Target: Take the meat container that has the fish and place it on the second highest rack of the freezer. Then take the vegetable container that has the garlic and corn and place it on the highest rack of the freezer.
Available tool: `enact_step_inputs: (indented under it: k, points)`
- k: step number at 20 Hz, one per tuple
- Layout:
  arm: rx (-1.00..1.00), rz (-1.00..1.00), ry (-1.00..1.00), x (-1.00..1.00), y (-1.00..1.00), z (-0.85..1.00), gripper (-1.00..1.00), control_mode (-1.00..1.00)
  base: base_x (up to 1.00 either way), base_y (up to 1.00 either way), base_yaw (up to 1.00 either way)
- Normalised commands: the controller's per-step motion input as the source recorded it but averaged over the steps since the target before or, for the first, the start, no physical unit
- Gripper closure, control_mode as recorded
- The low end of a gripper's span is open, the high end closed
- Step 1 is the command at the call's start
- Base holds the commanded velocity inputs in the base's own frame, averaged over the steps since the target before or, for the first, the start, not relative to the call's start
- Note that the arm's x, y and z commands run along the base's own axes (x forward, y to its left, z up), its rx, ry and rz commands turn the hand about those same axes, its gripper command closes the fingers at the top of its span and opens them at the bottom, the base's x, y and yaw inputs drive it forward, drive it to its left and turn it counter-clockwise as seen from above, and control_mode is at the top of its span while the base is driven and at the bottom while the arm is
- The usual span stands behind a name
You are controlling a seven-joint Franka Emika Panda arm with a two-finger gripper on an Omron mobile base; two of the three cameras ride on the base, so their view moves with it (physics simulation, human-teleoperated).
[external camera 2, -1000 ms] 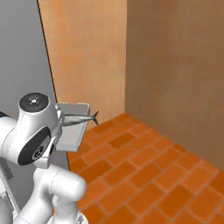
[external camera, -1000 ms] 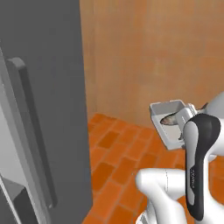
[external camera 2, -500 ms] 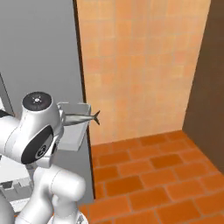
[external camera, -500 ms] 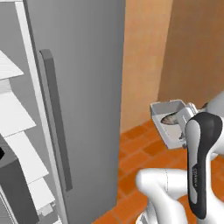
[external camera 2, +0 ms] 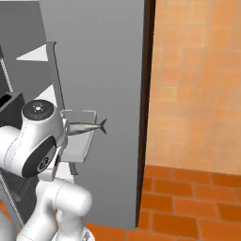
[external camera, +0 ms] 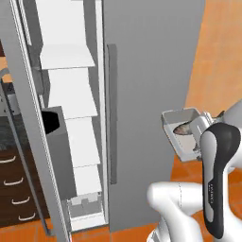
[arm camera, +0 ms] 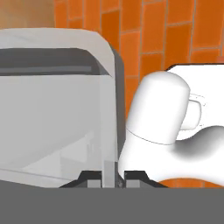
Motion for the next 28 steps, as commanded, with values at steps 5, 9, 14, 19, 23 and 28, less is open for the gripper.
enact_step_inputs:
  k: [5, 9, 14, 19, 23, 28]
  points:
    - [0.00, 0.00, 0.00, 0.00, 0.00, 0.00, 1.00, 1.00, 0.37, 0.00, 0.47]
    - [0.00, 0.00, 0.00, 0.00, 0.00, 0.00, 1.00, 1.00, 0.21, 0.00, 0.41]
    - [0.00, 0.00, 0.00, 0.00, 0.00, 0.00, 1.00, 1.00, 0.44, 0.00, 0.44]
    - [0.00, 0.00, 0.00, 0.00, 0.00, 0.00, 1.00, 1.00, 0.30, 0.00, 0.42]
    - [0.00, 0.00, 0.00, 0.00, 0.00, 0.00, 1.00, 1.00, 0.42, 0.00, 0.31]
    - [0.00, 0.00, 0.00, 0.00, 0.00, 0.00, 1.00, 1.00, 0.32, 0.00, 0.17]
